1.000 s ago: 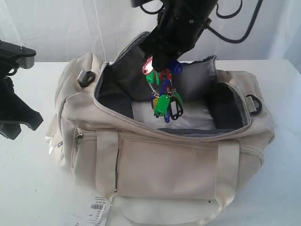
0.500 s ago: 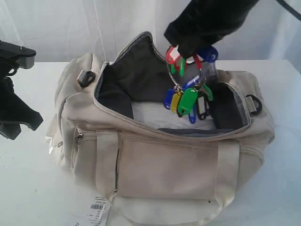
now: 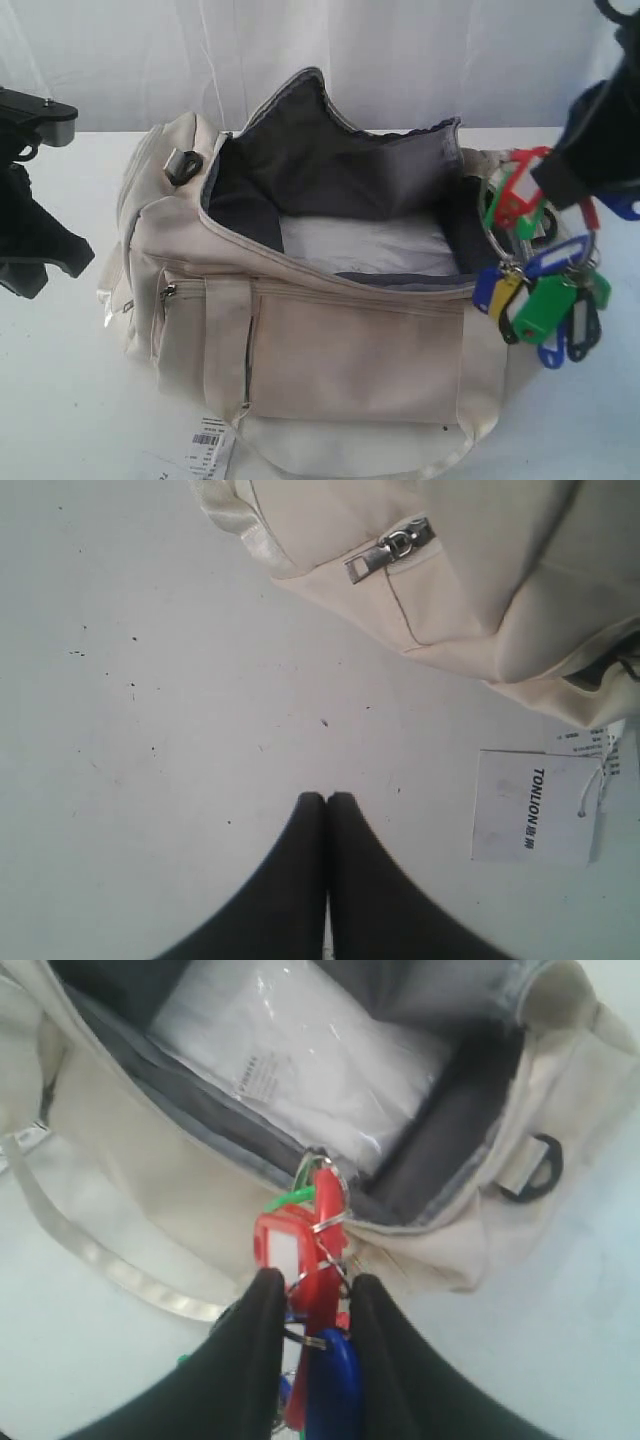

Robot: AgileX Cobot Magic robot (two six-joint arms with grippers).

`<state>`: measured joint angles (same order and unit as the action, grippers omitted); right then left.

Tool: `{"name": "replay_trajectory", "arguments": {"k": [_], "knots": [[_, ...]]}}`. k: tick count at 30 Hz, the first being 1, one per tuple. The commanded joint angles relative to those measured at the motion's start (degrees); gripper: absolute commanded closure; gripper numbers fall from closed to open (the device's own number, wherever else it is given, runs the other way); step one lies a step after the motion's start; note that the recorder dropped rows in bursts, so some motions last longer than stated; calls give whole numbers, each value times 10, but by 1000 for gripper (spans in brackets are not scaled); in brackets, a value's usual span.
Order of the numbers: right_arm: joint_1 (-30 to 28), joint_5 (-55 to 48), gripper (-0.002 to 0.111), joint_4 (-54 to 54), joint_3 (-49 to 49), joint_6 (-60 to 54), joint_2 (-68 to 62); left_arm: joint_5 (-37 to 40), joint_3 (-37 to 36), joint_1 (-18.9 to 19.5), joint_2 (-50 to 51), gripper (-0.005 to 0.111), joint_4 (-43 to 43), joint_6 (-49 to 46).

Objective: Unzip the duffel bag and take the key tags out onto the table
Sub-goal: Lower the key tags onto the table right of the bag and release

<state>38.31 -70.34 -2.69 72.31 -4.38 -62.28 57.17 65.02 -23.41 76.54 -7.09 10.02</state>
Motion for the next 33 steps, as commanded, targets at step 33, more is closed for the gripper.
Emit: {"name": "replay_trajectory", "arguments": {"k": [33], "knots": [[-1,320,108,-439,-356,351,-217,6,-5,1,-6,107,24,1]]}}
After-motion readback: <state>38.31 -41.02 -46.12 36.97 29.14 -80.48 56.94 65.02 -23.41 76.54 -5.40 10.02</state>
